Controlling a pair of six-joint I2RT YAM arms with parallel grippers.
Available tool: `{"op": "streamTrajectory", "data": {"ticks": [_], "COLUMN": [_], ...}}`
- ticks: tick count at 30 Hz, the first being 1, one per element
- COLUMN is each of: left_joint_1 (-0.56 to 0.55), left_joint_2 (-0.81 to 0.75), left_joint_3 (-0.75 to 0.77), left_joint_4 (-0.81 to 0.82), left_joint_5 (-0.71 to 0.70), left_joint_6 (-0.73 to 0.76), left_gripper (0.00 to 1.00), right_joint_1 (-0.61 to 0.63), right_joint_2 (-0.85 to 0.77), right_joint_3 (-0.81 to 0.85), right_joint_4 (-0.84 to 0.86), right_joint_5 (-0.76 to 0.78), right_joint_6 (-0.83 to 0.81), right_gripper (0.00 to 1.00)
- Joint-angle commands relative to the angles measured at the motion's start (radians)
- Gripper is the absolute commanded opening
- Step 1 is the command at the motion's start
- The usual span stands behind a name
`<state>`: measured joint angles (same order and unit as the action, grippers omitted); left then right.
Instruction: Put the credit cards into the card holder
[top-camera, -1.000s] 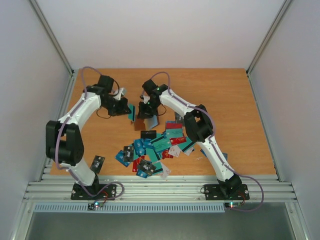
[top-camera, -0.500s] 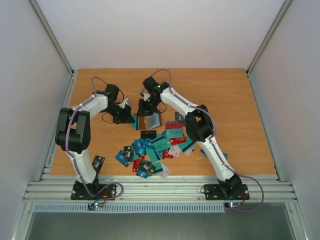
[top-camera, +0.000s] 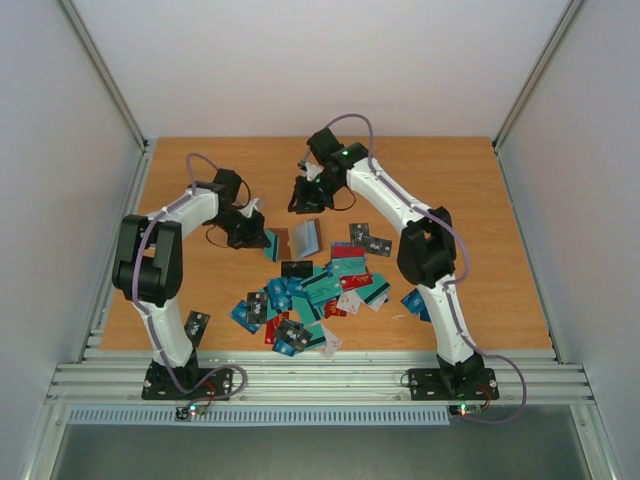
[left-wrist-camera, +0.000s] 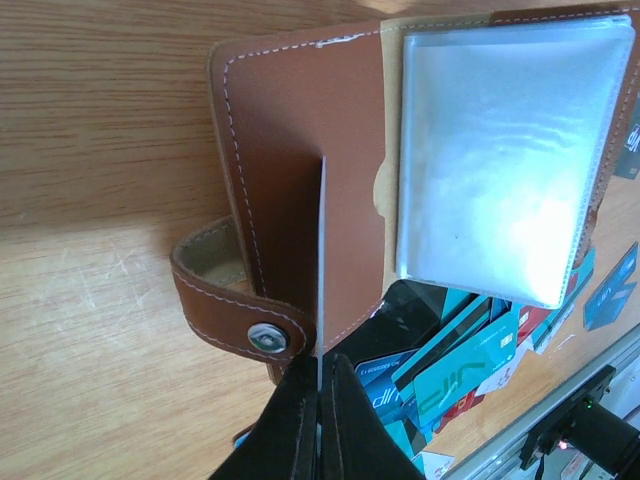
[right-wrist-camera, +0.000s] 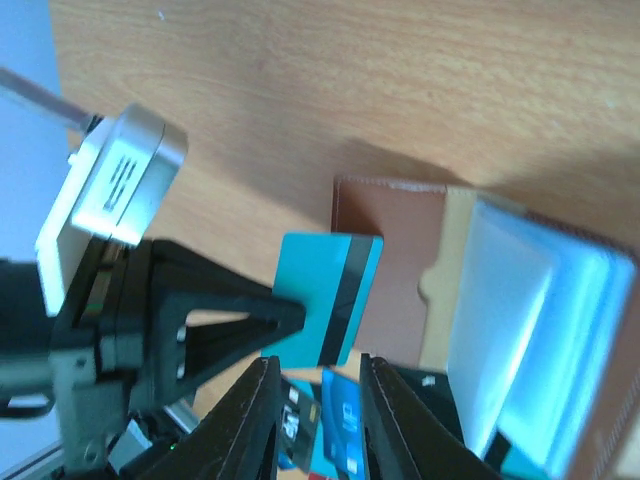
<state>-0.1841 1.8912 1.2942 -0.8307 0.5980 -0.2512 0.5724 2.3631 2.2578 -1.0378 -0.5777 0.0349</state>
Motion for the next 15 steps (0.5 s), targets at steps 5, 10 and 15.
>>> {"op": "streamTrajectory", "data": {"ticks": [5,10,15], "left_joint_1": [-0.011,-0.010,-0.012], "left_joint_2": [-0.020,-0.029,-0.030], "left_joint_3": [0.047,0.039,0.031], "left_joint_4": [-0.024,-0.024,-0.020], "left_joint_5": [-0.001,-0.001,-0.002], "left_joint_6": [0.039,0.046,0.046], "left_gripper": [0.00,0.00,0.00], "right_joint_1": [0.007,0.006,0.007], "right_joint_2": [-0.211,-0.250,-0.227], "right_joint_3": [-0.292,-0.431,-0.461], "right_joint_4": [0.042,0.100,0.128], "right_joint_5": [0.079,0.071,0.083], "right_joint_6": [-0.054,-0.042,-0.036], "right_gripper": [0.28,0.30,0.31]}}
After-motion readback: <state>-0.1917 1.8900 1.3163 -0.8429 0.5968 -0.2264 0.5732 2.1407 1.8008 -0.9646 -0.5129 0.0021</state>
